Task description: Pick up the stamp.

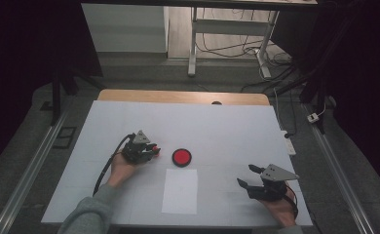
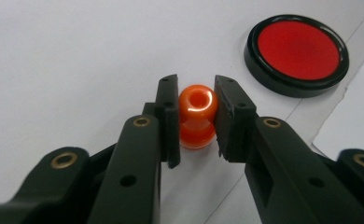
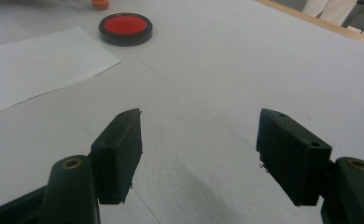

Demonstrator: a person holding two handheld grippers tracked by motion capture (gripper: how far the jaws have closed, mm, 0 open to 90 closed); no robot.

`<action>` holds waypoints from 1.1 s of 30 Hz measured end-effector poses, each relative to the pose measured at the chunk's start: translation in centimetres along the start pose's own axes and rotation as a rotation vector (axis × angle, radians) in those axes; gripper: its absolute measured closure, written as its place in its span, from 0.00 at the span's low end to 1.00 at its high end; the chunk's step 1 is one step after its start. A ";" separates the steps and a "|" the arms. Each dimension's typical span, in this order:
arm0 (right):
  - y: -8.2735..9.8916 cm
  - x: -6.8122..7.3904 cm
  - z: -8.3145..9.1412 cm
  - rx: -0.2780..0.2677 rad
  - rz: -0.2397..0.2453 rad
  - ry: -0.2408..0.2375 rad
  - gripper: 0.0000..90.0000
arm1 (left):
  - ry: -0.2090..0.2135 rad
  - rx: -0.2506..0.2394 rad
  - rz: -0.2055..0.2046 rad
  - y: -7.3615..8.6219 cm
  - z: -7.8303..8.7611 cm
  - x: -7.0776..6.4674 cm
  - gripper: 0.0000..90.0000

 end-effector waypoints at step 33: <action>-0.1 -0.2 0.2 -0.007 -0.008 0.009 0.36 | 0.051 -0.092 0.004 -1.3 3.7 -1.1 0.80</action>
Point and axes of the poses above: each handheld gripper's, and its own axes: z roughly backward along the jaws, y roughly out of its underside, x roughly to its left, the point moved 10 cm from there along -z, roughly forward along the jaws, and after that the axes turned 1 degree about x, right-handed, at the moved point
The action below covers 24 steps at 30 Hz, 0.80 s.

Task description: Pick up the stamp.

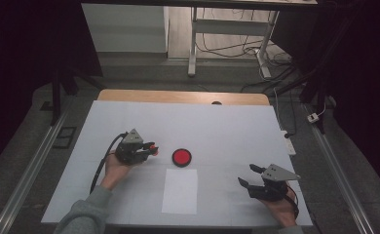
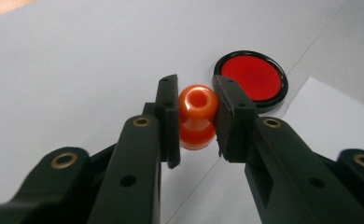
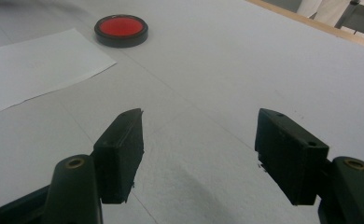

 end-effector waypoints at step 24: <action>-0.1 0.0 0.0 -0.006 0.001 0.002 0.36 | 0.049 -0.067 -0.018 -1.5 2.6 -2.1 0.80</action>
Point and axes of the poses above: each handheld gripper's, and its own axes: z roughly backward along the jaws, y roughly out of its underside, x roughly to its left, the point moved 10 cm from there along -z, roughly forward along the jaws, and after that the axes turned 1 degree about x, right-handed, at the moved point
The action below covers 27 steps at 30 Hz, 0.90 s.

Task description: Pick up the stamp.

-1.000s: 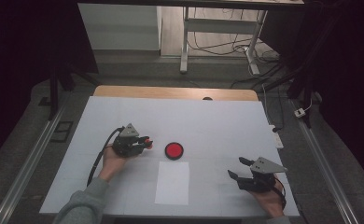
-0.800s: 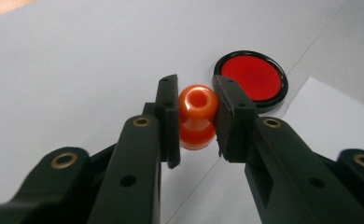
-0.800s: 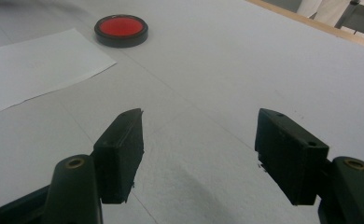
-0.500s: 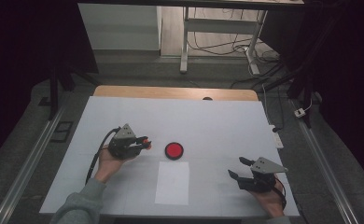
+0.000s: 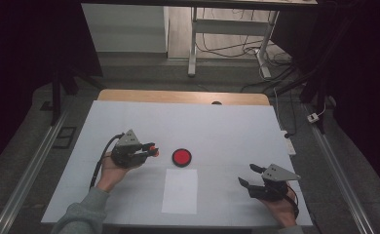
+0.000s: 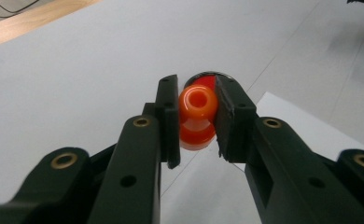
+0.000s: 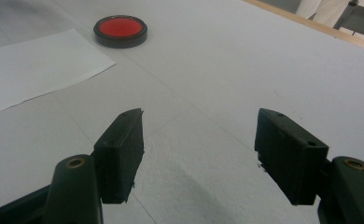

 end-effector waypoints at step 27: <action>-0.1 0.1 0.1 -0.002 0.008 0.001 0.36 | 0.071 -0.029 -0.023 -0.8 1.2 -2.7 0.80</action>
Point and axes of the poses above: each handheld gripper's, and its own axes: z roughly backward along the jaws, y roughly out of its underside, x roughly to its left, the point moved 10 cm from there along -z, roughly forward along the jaws, and after that the axes turned 1 degree about x, right-handed, at the moved point
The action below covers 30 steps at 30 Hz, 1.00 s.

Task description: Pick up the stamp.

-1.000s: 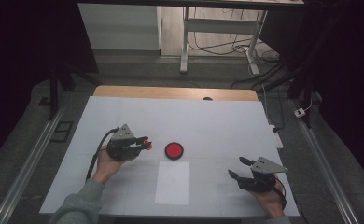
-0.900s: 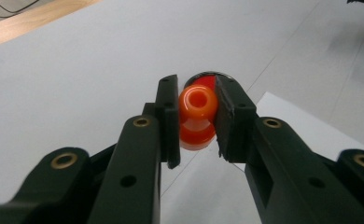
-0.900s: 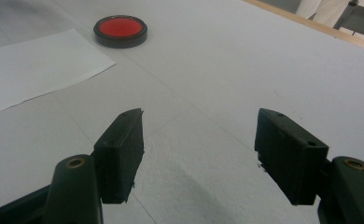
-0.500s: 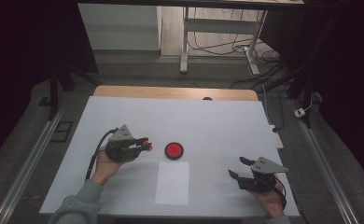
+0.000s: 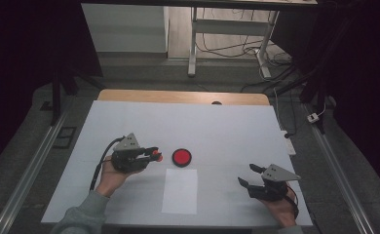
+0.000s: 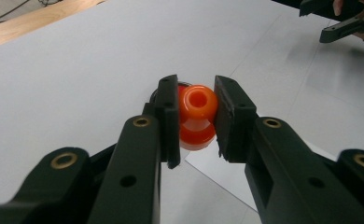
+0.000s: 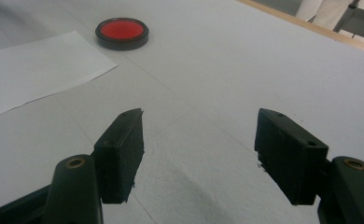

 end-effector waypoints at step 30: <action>-0.1 0.0 0.2 -0.011 0.000 0.001 0.36 | 0.096 -0.029 -0.010 -1.3 -0.3 -3.1 0.80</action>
Point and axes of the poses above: each handheld gripper's, and its own axes: z roughly backward along the jaws, y roughly out of its underside, x roughly to its left, the point moved 10 cm from there along -z, roughly forward along the jaws, and after that the axes turned 1 degree about x, right-handed, at the moved point
